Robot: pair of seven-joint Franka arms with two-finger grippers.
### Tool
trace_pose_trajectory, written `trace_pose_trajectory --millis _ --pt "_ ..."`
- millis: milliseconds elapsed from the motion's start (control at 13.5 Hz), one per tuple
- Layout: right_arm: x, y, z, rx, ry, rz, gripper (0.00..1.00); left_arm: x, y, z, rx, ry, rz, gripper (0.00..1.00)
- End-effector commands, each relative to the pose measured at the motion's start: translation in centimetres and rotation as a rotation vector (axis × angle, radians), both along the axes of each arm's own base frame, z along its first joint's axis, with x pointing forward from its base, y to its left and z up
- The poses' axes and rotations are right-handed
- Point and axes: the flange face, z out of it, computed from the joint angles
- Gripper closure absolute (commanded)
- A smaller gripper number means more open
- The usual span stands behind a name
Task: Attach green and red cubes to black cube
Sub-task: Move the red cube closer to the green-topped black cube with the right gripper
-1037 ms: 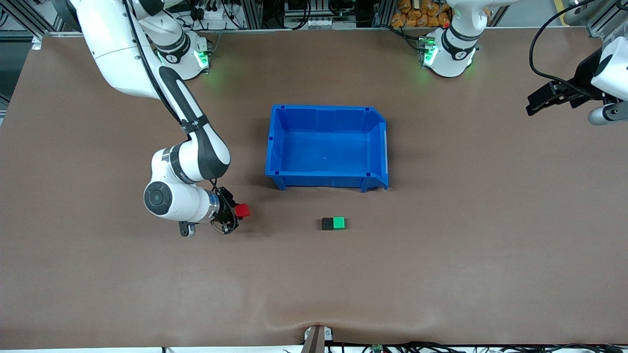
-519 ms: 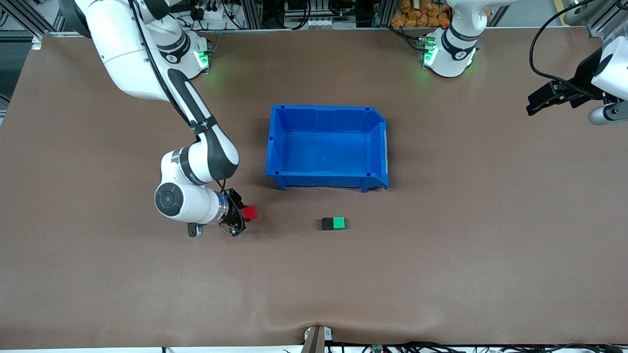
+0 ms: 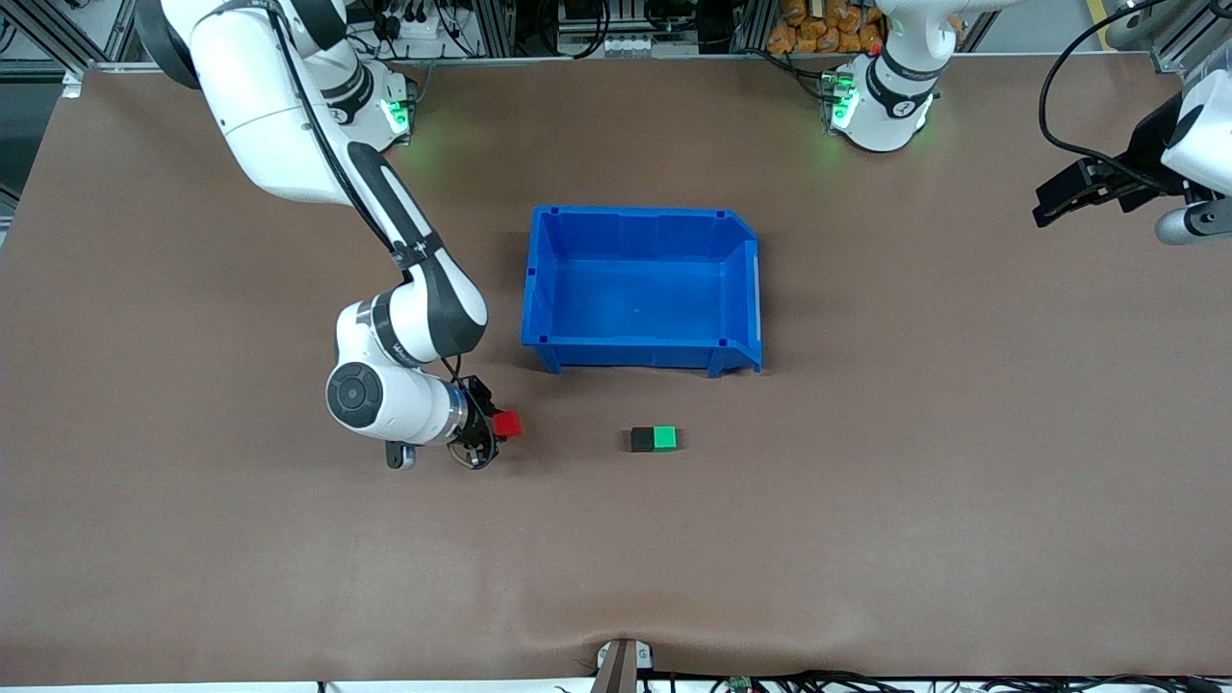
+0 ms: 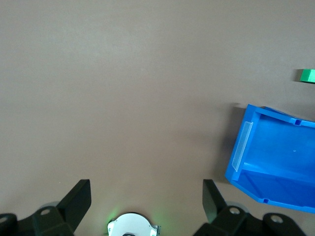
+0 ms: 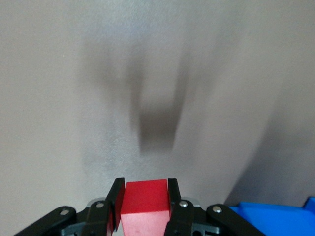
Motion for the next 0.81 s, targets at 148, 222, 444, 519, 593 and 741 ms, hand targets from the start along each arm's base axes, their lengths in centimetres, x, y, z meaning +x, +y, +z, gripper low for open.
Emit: trace_pose_trajectory --millis 148,222,444,519,593,741 --pt "1.2 2.0 -0.6 0.015 -0.018 -0.054 1.0 -0.5 0.2 0.5 0.002 -0.006 -0.017 0.0" --pt "1.2 2.6 -0.8 0.017 -0.021 -0.056 1.0 -0.5 0.2 0.5 0.002 -0.006 -0.017 0.0" --pt "1.7 3.3 -1.3 0.02 -0.023 -0.079 1.0 -0.5 0.2 0.5 0.002 -0.006 -0.017 0.0" --pt "1.8 3.7 -1.3 0.022 -0.026 -0.077 1.0 -0.5 0.2 0.5 0.002 -0.006 -0.017 0.0" --pt "1.8 3.8 -1.4 0.022 -0.026 -0.082 1.0 -0.5 0.2 0.5 0.002 -0.006 -0.017 0.0" --pt "2.1 4.4 -1.5 0.031 -0.051 -0.112 1.0 -0.4 0.2 0.3 0.001 -0.003 -0.017 0.0"
